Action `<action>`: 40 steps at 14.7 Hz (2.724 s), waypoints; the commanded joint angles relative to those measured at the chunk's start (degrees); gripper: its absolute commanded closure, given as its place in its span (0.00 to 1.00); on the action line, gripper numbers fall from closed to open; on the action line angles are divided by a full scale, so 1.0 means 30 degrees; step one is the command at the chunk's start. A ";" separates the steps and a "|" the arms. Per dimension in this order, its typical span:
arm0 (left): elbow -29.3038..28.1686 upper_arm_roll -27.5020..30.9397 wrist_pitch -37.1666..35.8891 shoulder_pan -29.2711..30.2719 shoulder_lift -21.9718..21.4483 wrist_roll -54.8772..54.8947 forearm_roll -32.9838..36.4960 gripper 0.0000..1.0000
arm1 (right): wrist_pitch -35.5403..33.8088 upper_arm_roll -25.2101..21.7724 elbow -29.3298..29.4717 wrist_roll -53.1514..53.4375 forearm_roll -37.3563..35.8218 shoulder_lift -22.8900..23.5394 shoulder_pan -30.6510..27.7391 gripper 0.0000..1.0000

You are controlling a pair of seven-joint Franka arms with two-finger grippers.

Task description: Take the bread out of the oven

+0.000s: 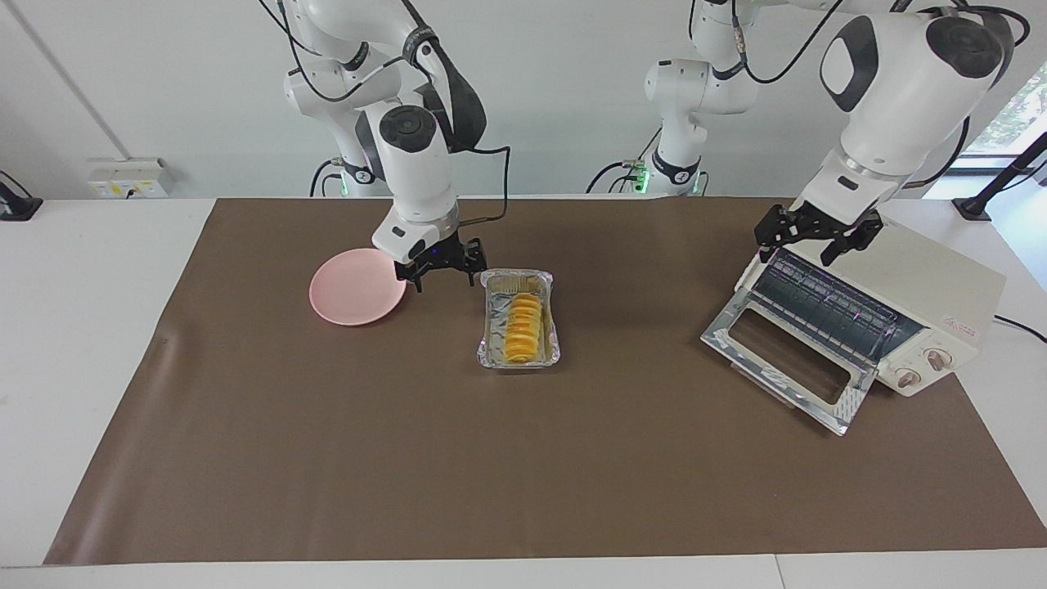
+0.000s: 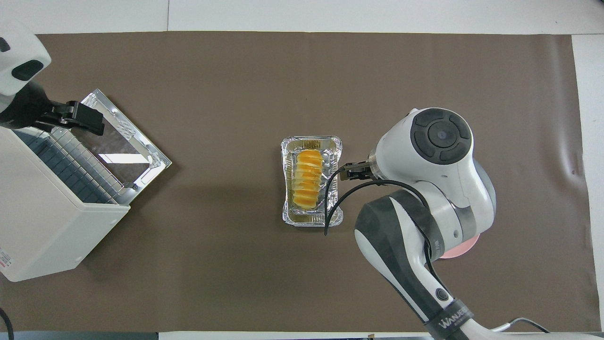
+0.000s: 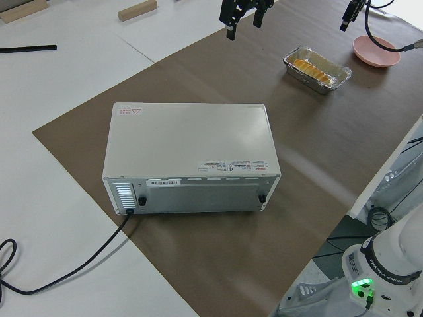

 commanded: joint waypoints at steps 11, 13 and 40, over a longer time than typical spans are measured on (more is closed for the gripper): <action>-0.2132 -0.1170 -0.0897 0.1806 -0.1753 0.0672 0.0089 0.00 | 0.3999 -0.0041 -0.1517 0.2864 0.0211 0.2727 0.1666 0.03; -0.2190 -0.1318 -0.1015 0.1893 -0.1810 0.0671 0.0089 0.00 | 0.3999 -0.0041 -0.1606 0.3010 0.0211 0.2814 0.1666 0.15; -0.2982 -0.2373 -0.0312 0.2128 -0.2690 0.0759 0.0031 0.00 | 0.0365 -0.0159 0.4370 -0.9289 0.2525 0.5184 -0.9228 1.00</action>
